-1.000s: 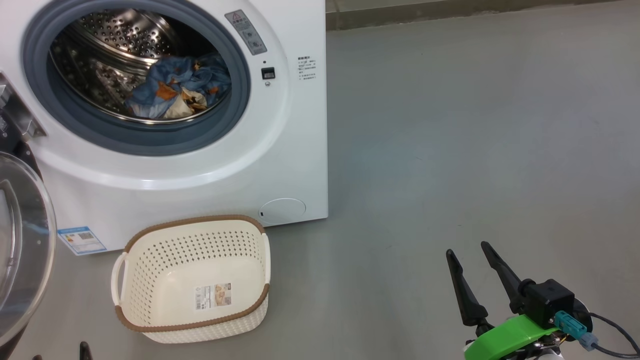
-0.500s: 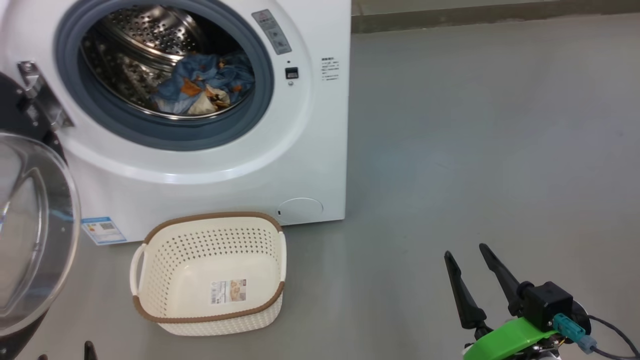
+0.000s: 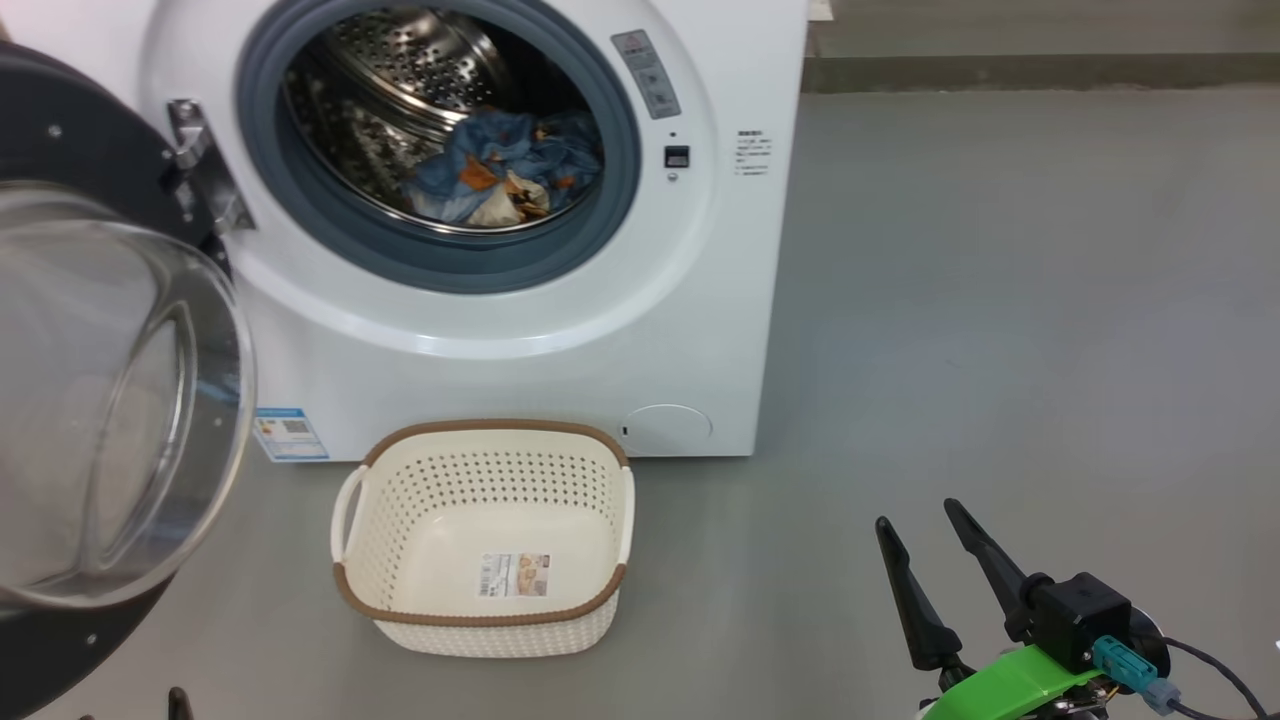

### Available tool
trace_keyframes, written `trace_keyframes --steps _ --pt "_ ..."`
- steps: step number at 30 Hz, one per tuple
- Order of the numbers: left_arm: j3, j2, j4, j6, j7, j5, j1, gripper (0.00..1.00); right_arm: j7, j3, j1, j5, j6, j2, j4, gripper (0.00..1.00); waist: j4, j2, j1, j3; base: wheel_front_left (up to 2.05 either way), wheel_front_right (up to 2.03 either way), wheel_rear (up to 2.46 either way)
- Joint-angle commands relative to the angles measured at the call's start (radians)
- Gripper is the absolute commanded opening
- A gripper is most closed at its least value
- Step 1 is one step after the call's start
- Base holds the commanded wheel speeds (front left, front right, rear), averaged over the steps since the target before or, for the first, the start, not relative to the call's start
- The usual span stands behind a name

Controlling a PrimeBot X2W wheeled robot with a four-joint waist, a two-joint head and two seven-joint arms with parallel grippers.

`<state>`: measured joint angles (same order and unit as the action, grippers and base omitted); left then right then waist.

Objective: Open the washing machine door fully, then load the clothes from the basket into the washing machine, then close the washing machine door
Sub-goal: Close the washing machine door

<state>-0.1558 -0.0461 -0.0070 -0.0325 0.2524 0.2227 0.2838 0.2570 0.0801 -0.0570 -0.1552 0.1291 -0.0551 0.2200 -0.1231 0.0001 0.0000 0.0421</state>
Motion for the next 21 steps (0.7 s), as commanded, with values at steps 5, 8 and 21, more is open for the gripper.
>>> trace_keyframes --steps 5,8,21 --pt "-0.031 -0.004 -0.023 -0.016 0.009 0.003 -0.005 1.0 0.005 0.028 -0.001 0.016 0.002 0.0 -0.024 1.0 -0.055 -0.0001 0.0 0.015 0.0 0.0 0.0" --pt "-0.033 -0.004 -0.023 -0.021 0.009 0.004 0.0 1.0 0.005 0.03 -0.002 0.016 0.002 0.0 -0.022 1.0 -0.075 -0.0001 0.0 0.019 0.0 0.0 0.0" --pt "-0.044 -0.004 -0.031 -0.053 0.009 0.004 0.021 1.0 0.005 0.048 0.001 0.016 0.002 0.002 -0.017 1.0 -0.168 -0.0001 0.0 0.042 0.0 0.0 0.0"
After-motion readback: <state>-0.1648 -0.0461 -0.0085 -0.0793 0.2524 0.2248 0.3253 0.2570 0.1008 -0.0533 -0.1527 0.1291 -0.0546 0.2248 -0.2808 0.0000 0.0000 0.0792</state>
